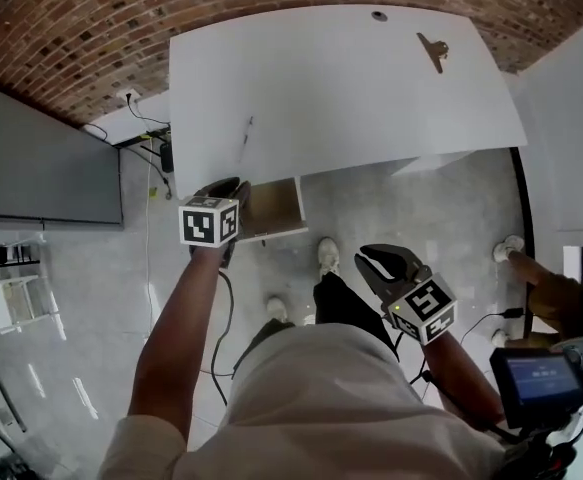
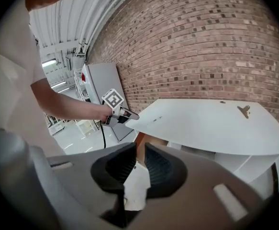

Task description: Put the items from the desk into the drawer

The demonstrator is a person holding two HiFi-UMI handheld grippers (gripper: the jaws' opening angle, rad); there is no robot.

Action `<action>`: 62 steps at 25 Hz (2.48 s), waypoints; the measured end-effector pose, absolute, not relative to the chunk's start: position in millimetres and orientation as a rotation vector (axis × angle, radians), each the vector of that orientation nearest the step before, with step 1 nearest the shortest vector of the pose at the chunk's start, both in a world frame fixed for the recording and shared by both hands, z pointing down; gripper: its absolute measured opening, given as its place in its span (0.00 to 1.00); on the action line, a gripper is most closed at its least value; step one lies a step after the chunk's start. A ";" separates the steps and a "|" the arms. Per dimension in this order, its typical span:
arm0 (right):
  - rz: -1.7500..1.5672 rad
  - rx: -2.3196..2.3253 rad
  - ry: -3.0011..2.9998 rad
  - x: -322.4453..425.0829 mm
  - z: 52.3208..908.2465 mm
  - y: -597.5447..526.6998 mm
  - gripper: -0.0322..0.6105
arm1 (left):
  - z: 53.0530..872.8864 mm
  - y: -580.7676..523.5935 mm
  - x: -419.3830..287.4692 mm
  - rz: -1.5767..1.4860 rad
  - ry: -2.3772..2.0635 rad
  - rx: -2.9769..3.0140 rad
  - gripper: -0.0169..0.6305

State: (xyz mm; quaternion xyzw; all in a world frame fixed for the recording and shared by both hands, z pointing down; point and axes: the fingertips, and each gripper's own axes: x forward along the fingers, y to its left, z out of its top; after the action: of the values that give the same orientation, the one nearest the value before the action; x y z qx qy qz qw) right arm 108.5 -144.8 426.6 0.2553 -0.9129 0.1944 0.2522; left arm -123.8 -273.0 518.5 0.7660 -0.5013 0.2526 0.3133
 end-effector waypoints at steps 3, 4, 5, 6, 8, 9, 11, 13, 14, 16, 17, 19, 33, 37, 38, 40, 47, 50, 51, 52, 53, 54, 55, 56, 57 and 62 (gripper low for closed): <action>0.552 0.667 -2.483 127.7 436.4 -186.4 0.11 | 542.2 -313.4 -130.5 0.713 -1.366 1.932 0.17; 0.567 0.655 -2.480 133.7 441.7 -196.3 0.11 | 548.5 -324.7 -132.5 0.727 -1.378 1.907 0.17; 0.582 0.638 -2.474 139.5 447.9 -204.5 0.11 | 554.0 -335.6 -133.5 0.739 -1.387 1.885 0.17; 0.597 0.619 -2.466 144.8 454.0 -211.5 0.11 | 559.2 -346.3 -133.0 0.751 -1.393 1.867 0.17; 0.620 0.580 -2.454 153.6 463.5 -224.2 0.11 | 569.4 -366.7 -129.6 0.782 -1.399 1.838 0.17; 0.629 0.566 -2.450 156.7 466.9 -230.3 0.11 | 574.9 -376.0 -128.8 0.805 -1.402 1.825 0.17; 0.639 0.547 -2.451 159.7 471.0 -242.5 0.11 | 585.8 -392.3 -130.9 0.859 -1.411 1.798 0.17; 0.645 0.532 -2.451 161.9 474.5 -253.1 0.11 | 596.0 -404.2 -136.8 0.909 -1.421 1.767 0.17; 0.647 0.525 -2.451 163.6 476.4 -258.2 0.11 | 600.5 -408.8 -140.0 0.931 -1.425 1.751 0.17; 0.655 0.516 -2.448 169.5 480.6 -268.5 0.11 | 609.4 -416.0 -143.9 0.969 -1.423 1.720 0.17; 0.659 0.517 -2.444 173.8 483.0 -272.8 0.11 | 613.7 -418.4 -144.1 0.983 -1.418 1.706 0.17; 0.671 0.527 -2.431 183.2 487.7 -277.4 0.11 | 621.5 -420.3 -142.6 0.996 -1.402 1.683 0.17; 0.703 0.546 -2.420 185.2 498.8 -276.9 0.11 | 624.3 -414.7 -144.1 0.902 -1.387 1.641 0.10; 0.694 0.550 -2.425 174.3 497.9 -265.1 0.11 | 610.9 -401.8 -141.4 0.838 -1.384 1.680 0.10; 0.691 0.549 -2.426 170.2 497.0 -260.7 0.11 | 607.4 -397.7 -141.2 0.821 -1.384 1.692 0.10; 0.685 0.543 -2.431 160.0 494.2 -249.7 0.11 | 601.5 -387.4 -142.0 0.795 -1.381 1.714 0.10; 0.659 0.529 -2.415 124.2 490.9 -192.5 0.11 | 583.3 -333.9 -148.4 0.712 -1.353 1.793 0.10; 0.653 0.527 -2.416 103.4 485.9 -166.9 0.11 | 578.4 -304.3 -153.5 0.668 -1.340 1.818 0.10; 0.649 0.532 -2.425 95.7 482.1 -159.4 0.11 | 578.1 -294.1 -155.0 0.654 -1.336 1.824 0.10; 0.644 0.536 -2.431 88.9 478.9 -151.0 0.11 | 578.2 -283.1 -156.3 0.639 -1.330 1.829 0.10; 0.641 0.538 -2.431 82.6 475.5 -141.7 0.11 | 578.3 -271.5 -157.6 0.625 -1.321 1.833 0.10; 0.640 0.542 -2.427 75.8 470.9 -132.3 0.11 | 578.2 -259.8 -159.5 0.612 -1.309 1.836 0.10; 0.640 0.547 -2.422 69.0 465.8 -123.3 0.11 | 577.9 -248.2 -161.8 0.598 -1.297 1.838 0.10; 0.640 0.555 -2.417 63.2 461.6 -114.8 0.11 | 578.1 -236.9 -164.4 0.583 -1.285 1.837 0.10; 0.640 0.563 -2.413 58.3 458.9 -106.9 0.11 | 579.6 -226.0 -166.9 0.571 -1.276 1.834 0.10; 0.658 0.578 -2.377 49.6 464.0 -74.6 0.11 | 601.3 -187.6 -165.6 0.556 -1.234 1.816 0.10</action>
State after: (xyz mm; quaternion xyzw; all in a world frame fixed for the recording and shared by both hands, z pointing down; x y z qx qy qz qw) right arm 49.6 -74.6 464.0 0.2176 -0.8953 0.2479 0.2993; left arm -165.6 -187.6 601.3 0.7261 -0.4932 0.2224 0.4244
